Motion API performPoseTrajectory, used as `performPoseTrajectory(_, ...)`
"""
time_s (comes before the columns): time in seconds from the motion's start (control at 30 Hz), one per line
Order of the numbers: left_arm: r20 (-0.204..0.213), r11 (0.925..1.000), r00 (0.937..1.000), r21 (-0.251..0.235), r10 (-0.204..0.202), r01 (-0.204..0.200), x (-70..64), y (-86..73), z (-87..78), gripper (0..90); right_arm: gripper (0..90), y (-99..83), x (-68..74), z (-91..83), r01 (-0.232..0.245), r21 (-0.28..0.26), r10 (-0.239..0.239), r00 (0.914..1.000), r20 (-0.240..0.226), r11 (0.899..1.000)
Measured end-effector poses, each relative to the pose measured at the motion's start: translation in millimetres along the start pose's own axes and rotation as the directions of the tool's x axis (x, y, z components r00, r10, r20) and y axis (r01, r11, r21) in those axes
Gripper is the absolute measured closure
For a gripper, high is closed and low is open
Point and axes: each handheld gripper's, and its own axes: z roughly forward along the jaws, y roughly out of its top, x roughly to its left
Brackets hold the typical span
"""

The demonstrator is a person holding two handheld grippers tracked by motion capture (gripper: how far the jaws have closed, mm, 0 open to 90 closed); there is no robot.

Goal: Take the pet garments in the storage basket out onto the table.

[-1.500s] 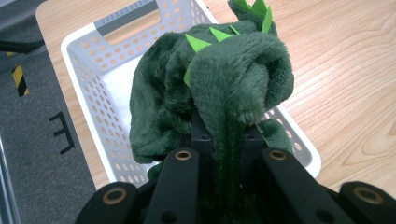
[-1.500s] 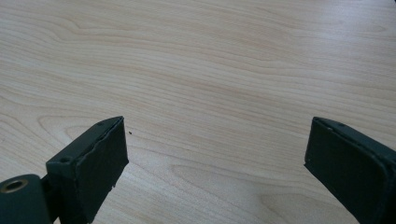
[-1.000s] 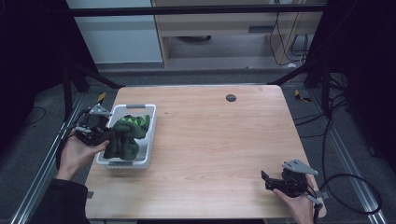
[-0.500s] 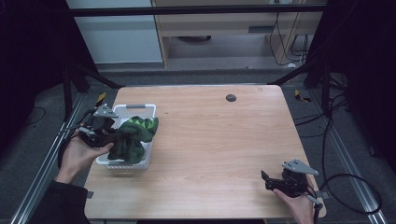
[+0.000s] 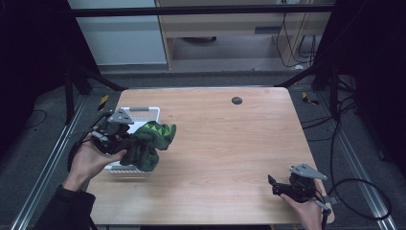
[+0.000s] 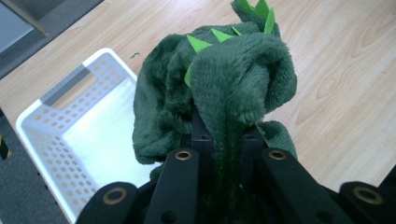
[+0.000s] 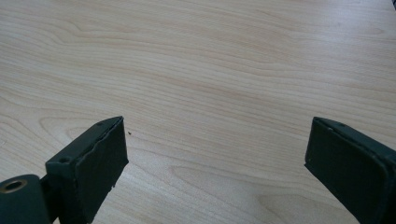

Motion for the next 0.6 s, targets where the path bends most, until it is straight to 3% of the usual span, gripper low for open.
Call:
performPoseTrajectory(0.47, 0.052, 0.9972, 0.9958, -0.01, 0.075, -0.074, -26.7, 20.0, 6.3, 81.8, 5.8, 0.2, -0.2, -0.2, 0.002, -0.001, -0.002, 1.0, -0.001, 1.0)
performPoseTrajectory(0.6, 0.072, 0.9948, 0.9921, -0.005, 0.102, -0.102, -35.0, 26.4, 12.4, 81.8, 5.7, 0.2, -0.5, -0.5, 0.0, -0.004, 0.0, 1.0, 0.003, 1.0)
